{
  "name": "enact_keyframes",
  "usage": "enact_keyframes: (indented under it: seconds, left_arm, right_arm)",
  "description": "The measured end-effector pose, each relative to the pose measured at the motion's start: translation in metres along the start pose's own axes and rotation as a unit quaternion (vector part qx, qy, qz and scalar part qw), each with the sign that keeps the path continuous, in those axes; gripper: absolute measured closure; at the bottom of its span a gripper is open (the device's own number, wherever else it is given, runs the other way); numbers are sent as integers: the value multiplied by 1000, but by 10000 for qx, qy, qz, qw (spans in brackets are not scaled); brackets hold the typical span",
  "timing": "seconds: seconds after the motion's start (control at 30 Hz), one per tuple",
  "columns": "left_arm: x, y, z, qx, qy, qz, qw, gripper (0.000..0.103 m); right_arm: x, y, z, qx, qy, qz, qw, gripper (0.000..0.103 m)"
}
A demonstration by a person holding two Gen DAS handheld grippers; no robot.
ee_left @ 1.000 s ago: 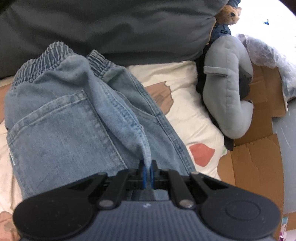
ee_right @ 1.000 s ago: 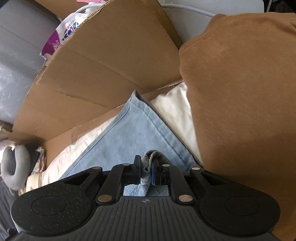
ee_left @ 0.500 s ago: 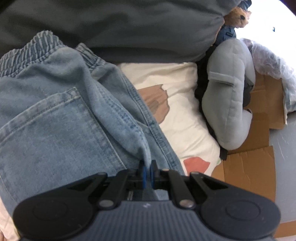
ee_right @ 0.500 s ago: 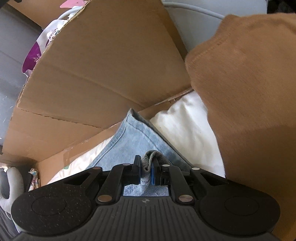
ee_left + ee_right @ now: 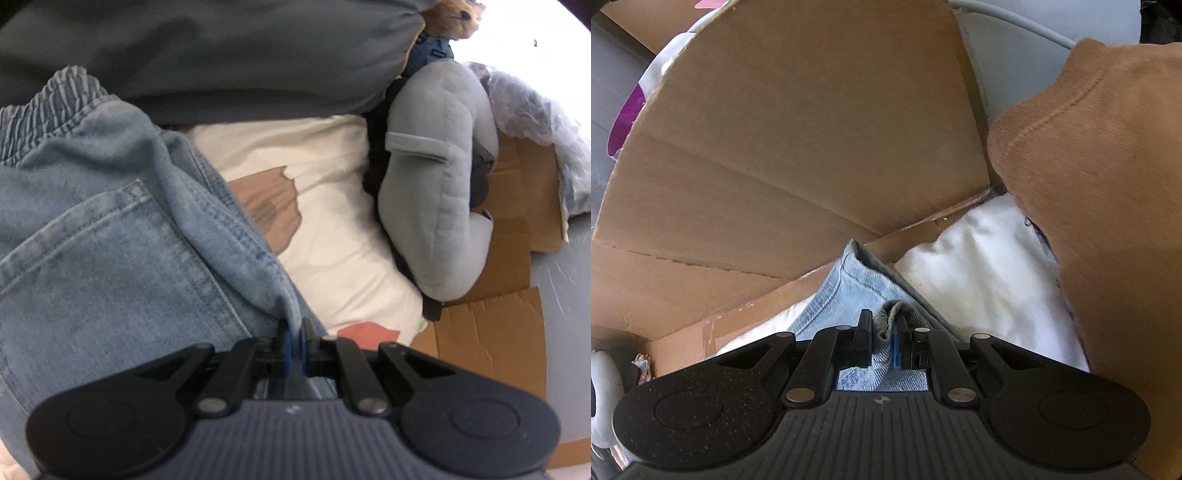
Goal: Fold clothes
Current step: 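Carry the held jeans into the cardboard box with both tools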
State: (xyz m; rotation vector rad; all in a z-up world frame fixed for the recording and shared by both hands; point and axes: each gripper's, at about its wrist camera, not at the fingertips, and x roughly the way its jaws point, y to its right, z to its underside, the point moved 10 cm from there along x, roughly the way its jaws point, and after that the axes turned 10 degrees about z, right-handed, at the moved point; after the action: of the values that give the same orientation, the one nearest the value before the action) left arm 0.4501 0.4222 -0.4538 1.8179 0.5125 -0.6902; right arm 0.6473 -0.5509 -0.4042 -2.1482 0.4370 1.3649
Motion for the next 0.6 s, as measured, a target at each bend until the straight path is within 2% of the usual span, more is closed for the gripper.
enact_keyframes:
  seconds: [0.4, 0.6]
  left_arm:
    - [24, 11, -8, 137, -14, -155, 9998, 98]
    - [29, 9, -9, 111, 6, -239, 9997, 98]
  right_arm:
    - [19, -7, -12, 101, 69, 31, 9999, 94]
    - [19, -16, -12, 254, 130, -93, 9996, 94]
